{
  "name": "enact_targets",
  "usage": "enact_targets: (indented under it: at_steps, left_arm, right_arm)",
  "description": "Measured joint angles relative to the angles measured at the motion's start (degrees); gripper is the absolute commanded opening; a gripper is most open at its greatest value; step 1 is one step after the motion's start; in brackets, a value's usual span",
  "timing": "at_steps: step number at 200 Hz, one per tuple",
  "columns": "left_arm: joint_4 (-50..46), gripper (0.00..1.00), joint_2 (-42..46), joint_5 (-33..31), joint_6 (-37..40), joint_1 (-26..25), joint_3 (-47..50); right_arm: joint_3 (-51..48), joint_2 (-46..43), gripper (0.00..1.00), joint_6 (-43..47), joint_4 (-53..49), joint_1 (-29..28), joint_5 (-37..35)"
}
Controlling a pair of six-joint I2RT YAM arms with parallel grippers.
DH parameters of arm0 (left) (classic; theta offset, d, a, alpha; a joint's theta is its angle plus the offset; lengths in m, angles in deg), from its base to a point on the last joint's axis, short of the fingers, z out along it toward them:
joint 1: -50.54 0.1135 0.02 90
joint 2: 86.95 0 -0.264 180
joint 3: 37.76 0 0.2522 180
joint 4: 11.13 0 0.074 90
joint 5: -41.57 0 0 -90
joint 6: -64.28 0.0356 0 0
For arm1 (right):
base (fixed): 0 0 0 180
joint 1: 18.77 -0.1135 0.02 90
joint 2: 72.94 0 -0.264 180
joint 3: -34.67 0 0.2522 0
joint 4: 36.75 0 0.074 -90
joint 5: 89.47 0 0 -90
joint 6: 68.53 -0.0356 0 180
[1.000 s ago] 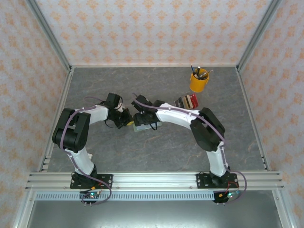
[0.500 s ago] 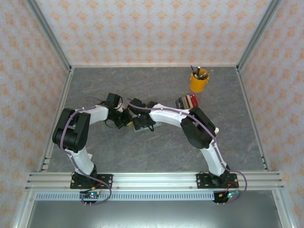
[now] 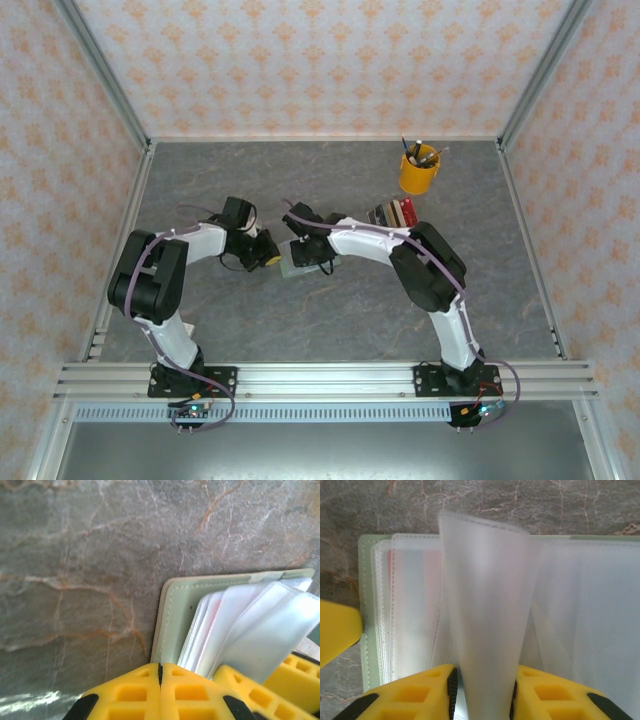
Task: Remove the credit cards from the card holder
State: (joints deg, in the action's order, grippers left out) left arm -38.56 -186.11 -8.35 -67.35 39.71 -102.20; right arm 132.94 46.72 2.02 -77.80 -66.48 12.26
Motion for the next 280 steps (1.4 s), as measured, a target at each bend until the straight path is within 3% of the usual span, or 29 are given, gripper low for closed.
enact_targets:
  at_steps: [38, 93, 145, 280]
  left_arm:
    - [1.8, 0.27, 4.9, 0.9, -1.0, -0.1, 0.7]
    - [6.3, 0.35, 4.4, 2.6, -3.2, -1.6, 0.4]
    - [6.4, 0.36, -0.4, 1.9, -3.5, -2.3, -1.9]
    - [2.8, 0.35, -4.5, -1.5, -1.8, -3.1, -5.6]
  right_arm:
    - [-3.2, -1.4, 0.29, -1.4, 3.7, 2.4, 5.9]
    - [-7.1, -2.6, 0.25, -2.8, 9.0, 5.8, 14.9]
    - [-8.5, -2.7, 0.24, -3.3, 11.1, 7.3, 19.4]
    - [-8.5, -2.7, 0.25, -3.3, 11.1, 7.4, 19.6]
